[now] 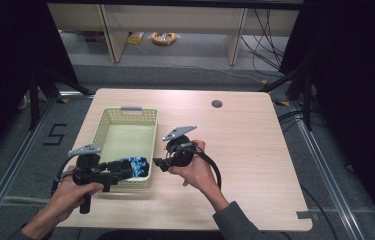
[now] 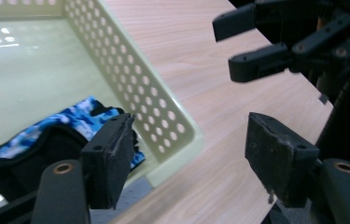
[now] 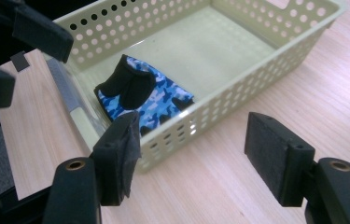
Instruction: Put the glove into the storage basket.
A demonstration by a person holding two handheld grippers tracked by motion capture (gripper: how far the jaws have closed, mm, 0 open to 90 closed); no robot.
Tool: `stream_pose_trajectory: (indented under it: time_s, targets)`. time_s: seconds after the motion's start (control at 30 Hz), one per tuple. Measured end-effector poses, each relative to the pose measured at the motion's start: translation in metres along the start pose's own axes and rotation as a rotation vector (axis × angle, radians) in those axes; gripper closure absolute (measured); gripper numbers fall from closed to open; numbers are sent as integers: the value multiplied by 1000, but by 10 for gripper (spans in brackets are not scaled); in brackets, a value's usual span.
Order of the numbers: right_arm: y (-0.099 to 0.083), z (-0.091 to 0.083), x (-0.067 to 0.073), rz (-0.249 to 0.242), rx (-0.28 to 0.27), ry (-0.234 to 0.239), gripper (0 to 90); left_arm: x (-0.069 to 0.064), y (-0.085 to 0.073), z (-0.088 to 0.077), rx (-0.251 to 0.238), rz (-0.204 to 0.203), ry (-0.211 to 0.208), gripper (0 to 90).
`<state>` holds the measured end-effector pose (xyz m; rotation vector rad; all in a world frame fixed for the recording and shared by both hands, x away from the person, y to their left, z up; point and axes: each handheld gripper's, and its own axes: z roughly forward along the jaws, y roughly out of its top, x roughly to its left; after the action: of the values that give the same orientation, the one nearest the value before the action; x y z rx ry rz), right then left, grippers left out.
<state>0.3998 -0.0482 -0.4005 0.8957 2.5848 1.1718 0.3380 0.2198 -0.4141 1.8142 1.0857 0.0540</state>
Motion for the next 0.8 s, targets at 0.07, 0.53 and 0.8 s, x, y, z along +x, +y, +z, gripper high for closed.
stream_pose_trajectory:
  time_s: [0.07, 0.53, 0.8]
  targets:
    - [-5, -4, 0, 24, -18, -9, 355, -5, -2, 2, 7, 20, -7, 305]
    - [-44, -44, -21, 9, -64, -83, 336, -49, -19, 22, 6, 152, -57, 228]
    - [-64, -56, -25, 36, -83, -91, 336, -65, -28, 34, 10, 192, -58, 229]
